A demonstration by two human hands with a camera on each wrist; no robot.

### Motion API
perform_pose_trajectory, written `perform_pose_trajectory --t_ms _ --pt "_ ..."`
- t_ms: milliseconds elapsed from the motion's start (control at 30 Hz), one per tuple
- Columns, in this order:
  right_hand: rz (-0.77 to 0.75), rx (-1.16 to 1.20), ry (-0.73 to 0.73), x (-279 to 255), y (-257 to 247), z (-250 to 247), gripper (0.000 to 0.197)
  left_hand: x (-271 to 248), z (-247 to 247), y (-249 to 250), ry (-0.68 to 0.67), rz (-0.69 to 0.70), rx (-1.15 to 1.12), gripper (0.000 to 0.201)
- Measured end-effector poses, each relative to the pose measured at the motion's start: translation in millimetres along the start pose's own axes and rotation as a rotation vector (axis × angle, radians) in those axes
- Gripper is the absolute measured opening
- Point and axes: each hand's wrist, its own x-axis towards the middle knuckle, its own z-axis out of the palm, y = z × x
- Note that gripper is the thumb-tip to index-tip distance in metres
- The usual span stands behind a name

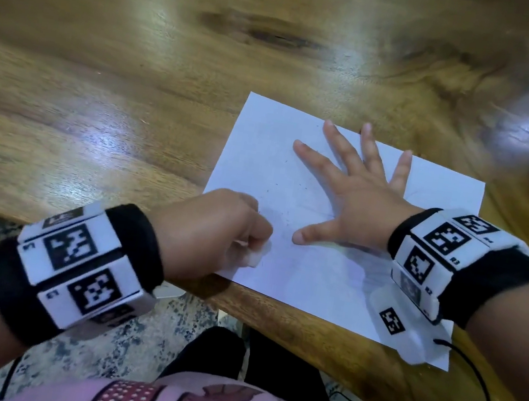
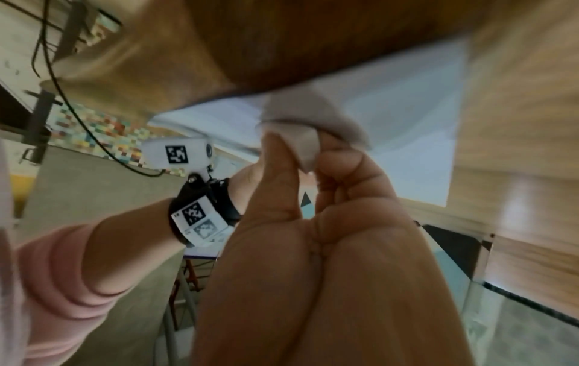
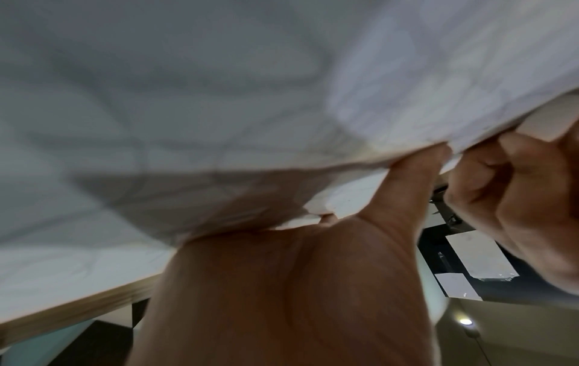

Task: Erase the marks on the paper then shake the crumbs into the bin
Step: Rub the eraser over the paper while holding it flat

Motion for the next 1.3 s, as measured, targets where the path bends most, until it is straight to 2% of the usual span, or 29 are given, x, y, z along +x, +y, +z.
perform_pose_trajectory --t_ms 100,233,300,333,433,500,567,700,767,867,933,1033,1100,1133,1200,1267,1300 --pt "-0.016 -0.010 0.028 -4 -4 -2 0.113 1 1 -4 0.025 -0.006 0.003 0.012" --pt "-0.168 -0.028 0.037 -12 -15 1 0.102 4 -2 0 -0.002 -0.039 0.011 0.005" --pt "-0.187 -0.010 0.033 -13 -18 7 0.110 7 -9 1 -0.020 -0.079 0.008 0.007" --pt "-0.186 -0.015 0.035 -13 -19 9 0.114 11 -15 1 0.017 -0.108 0.012 0.008" --pt "-0.177 -0.019 0.034 -11 -18 12 0.120 31 -34 -1 0.254 -0.175 0.029 0.006" --pt "-0.181 -0.016 0.035 -11 -19 11 0.120 37 -36 0 0.313 -0.172 0.022 0.005" --pt "-0.184 -0.012 0.035 -11 -19 11 0.120 27 -28 -1 0.273 -0.136 0.061 0.012" --pt "-0.181 -0.010 0.030 -11 -18 11 0.119 -3 -9 0 -0.023 -0.079 0.058 0.006" --pt "-0.180 -0.019 0.026 -11 -19 11 0.119 6 -16 1 0.004 -0.089 0.050 0.002" --pt "-0.174 -0.021 0.033 -10 -19 11 0.120 32 -30 0 0.239 -0.119 0.084 0.004" --pt "-0.173 -0.018 0.031 -10 -19 11 0.120 35 -31 -4 0.279 -0.107 0.081 0.005" --pt "-0.174 -0.022 0.010 -11 -20 10 0.116 6 -18 -10 0.135 -0.065 0.048 0.016" --pt "-0.175 -0.026 -0.002 -11 -20 10 0.112 -8 -12 -9 0.042 -0.069 0.002 0.016" --pt "-0.177 -0.027 -0.002 -11 -20 10 0.112 -8 -12 -9 0.042 -0.081 -0.011 0.014" --pt "-0.174 -0.028 -0.004 -11 -20 9 0.112 6 -21 -8 0.147 -0.109 0.010 0.007" --pt "-0.167 -0.023 -0.005 -11 -20 10 0.112 24 -31 -7 0.283 -0.133 0.063 0.009" --pt "-0.163 -0.025 -0.005 -11 -20 10 0.112 30 -33 -8 0.308 -0.140 0.077 0.009"
